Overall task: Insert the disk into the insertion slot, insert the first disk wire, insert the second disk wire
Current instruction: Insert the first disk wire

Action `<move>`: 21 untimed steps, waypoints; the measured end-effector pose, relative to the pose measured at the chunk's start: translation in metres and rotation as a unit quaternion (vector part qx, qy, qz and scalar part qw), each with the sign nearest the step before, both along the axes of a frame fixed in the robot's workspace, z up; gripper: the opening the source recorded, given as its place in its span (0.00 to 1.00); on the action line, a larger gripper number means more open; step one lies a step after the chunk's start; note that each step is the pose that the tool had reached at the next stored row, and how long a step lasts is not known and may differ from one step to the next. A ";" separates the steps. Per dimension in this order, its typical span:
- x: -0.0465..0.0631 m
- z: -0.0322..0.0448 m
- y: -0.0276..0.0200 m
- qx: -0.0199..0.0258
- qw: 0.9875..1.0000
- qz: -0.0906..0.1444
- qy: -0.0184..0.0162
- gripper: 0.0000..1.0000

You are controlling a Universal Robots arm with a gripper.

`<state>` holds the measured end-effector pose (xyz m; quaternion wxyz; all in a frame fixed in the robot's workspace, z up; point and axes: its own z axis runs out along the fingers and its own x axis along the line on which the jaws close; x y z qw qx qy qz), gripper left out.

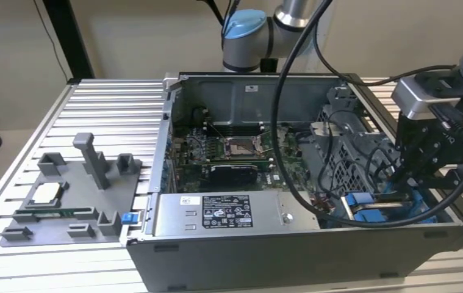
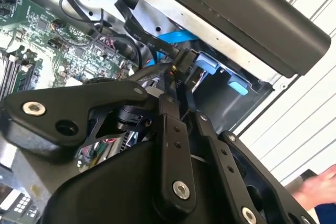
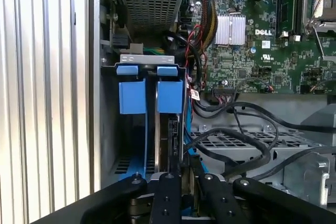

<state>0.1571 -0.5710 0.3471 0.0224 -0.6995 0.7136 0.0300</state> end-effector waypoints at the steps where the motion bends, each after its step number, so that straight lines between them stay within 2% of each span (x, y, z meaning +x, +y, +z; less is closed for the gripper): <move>1: 0.000 -0.0004 0.0000 -0.004 1.000 -0.002 0.000 0.00; 4: -0.001 -0.0010 0.0000 -0.019 1.000 -0.005 0.000 0.00; 5: -0.002 -0.0012 0.0001 -0.021 1.000 -0.006 0.000 0.00; 9: -0.006 -0.0025 0.0026 -0.025 1.000 -0.007 -0.002 0.00; 12: -0.006 -0.0040 0.0063 -0.029 1.000 -0.007 -0.006 0.00; 16: -0.006 -0.0057 0.0125 -0.037 0.999 -0.007 -0.012 0.00; 18: -0.006 -0.0062 0.0139 -0.041 0.999 -0.008 -0.013 0.00; 21: -0.008 -0.0062 0.0138 -0.041 0.999 -0.011 -0.014 0.00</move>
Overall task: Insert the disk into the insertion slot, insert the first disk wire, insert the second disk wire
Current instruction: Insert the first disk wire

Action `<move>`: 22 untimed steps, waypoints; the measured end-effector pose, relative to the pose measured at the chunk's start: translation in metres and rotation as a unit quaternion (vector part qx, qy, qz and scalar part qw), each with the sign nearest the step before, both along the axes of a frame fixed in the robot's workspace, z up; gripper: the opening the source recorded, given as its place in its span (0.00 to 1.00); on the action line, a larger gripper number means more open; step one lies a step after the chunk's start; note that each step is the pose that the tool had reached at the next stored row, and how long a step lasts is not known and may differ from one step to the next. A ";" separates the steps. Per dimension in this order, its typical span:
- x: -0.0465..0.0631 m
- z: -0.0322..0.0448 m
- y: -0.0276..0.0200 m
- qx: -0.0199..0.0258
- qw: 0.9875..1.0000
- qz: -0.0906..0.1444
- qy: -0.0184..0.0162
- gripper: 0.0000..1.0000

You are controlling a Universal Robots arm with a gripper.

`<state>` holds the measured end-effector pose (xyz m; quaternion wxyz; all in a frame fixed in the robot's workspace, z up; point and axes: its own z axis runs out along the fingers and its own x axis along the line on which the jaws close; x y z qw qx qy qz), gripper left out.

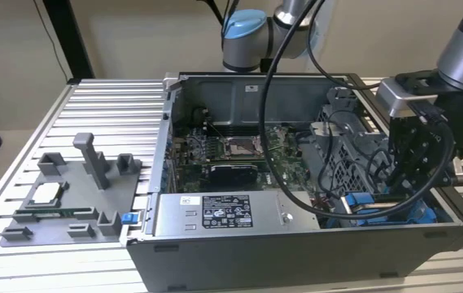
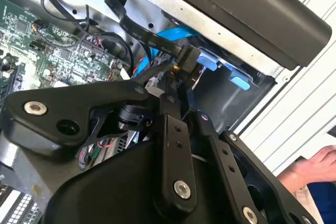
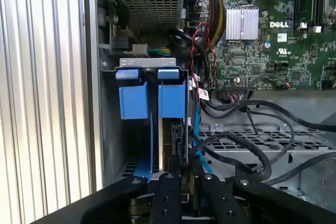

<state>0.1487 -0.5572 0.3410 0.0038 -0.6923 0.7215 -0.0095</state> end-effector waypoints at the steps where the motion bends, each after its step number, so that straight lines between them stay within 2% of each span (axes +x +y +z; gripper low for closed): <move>1: -0.001 0.0003 0.0000 0.000 1.000 -0.001 0.000 0.00; 4: -0.002 0.0007 -0.0002 0.000 1.000 -0.005 0.000 0.00; 11: -0.003 0.0017 -0.0005 -0.005 1.000 -0.012 -0.001 0.00; 13: -0.003 0.0019 -0.0005 -0.009 1.000 -0.013 -0.002 0.00; 17: -0.003 0.0016 -0.0004 -0.016 1.000 -0.016 -0.004 0.00; 22: -0.004 0.0013 0.0036 -0.017 1.000 -0.016 -0.008 0.00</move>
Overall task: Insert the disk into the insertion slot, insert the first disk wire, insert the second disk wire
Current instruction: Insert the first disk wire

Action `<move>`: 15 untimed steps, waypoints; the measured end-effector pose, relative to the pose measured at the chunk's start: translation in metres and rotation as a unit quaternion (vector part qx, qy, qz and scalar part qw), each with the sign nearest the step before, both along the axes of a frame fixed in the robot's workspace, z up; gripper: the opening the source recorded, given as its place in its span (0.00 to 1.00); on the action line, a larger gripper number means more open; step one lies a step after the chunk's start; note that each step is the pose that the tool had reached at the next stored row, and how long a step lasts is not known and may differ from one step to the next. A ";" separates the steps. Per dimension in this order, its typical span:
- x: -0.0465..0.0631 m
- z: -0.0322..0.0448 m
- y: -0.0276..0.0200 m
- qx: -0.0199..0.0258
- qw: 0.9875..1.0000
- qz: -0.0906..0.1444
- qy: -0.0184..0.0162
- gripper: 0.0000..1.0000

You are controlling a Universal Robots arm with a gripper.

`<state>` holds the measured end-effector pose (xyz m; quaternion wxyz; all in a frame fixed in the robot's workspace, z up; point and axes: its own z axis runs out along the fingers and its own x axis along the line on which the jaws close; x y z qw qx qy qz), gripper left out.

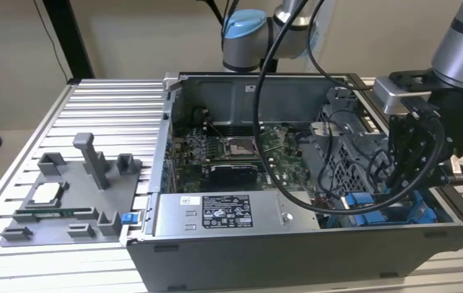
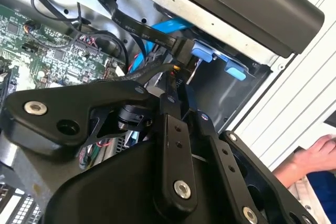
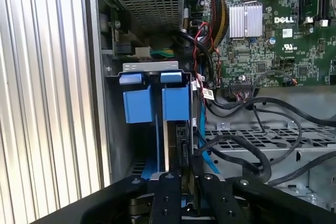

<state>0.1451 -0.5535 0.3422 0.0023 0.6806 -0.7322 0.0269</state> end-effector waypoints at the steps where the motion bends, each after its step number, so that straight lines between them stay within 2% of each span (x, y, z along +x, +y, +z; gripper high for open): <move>1: 0.000 -0.0002 0.0002 0.000 1.000 0.000 0.000 0.00; 8: 0.000 -0.0009 0.0002 -0.005 1.000 0.000 0.000 0.00; 12: 0.000 -0.0031 0.0005 -0.007 1.000 0.000 -0.003 0.00; 15: -0.001 -0.0038 0.0011 -0.008 1.000 0.000 -0.003 0.00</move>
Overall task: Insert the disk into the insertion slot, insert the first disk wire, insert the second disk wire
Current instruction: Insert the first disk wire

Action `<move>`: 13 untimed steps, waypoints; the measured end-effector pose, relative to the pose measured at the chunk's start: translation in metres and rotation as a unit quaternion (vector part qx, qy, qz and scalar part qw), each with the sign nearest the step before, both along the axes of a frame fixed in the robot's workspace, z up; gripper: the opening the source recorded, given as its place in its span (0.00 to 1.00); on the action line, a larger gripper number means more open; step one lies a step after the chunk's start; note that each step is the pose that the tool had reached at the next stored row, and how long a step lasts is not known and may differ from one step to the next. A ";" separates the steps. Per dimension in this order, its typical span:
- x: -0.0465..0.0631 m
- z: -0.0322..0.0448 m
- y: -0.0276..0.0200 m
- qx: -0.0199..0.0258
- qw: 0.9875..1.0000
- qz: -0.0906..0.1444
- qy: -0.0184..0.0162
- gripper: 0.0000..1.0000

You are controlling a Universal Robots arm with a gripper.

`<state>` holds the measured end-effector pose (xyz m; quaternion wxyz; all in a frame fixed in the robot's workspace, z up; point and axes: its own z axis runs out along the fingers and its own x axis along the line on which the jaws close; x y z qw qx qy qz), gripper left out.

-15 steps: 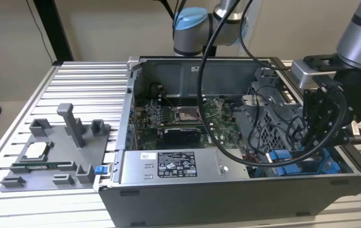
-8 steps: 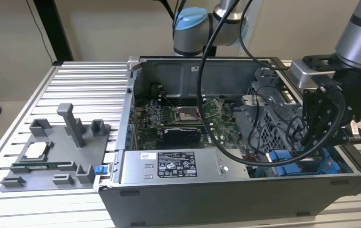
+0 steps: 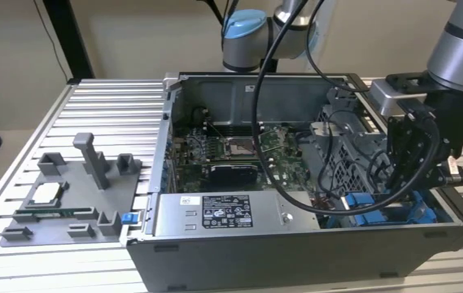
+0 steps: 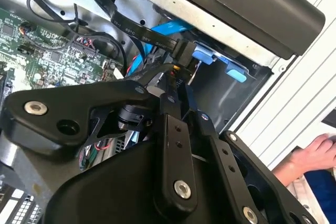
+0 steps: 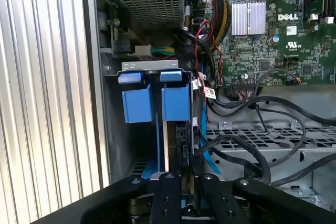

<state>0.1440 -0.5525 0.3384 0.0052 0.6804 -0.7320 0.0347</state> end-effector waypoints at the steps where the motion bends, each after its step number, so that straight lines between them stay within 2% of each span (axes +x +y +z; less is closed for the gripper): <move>1: 0.000 -0.0004 0.0002 0.000 1.000 0.000 0.000 0.00; 6: -0.001 -0.0047 0.0005 -0.001 1.000 0.000 0.000 0.00; 9: -0.001 -0.0059 0.0005 0.001 1.000 0.000 0.000 0.00; 10: -0.001 -0.0061 0.0004 0.001 1.000 0.000 0.000 1.00; 13: -0.001 -0.0049 0.0005 0.000 1.000 0.000 0.000 1.00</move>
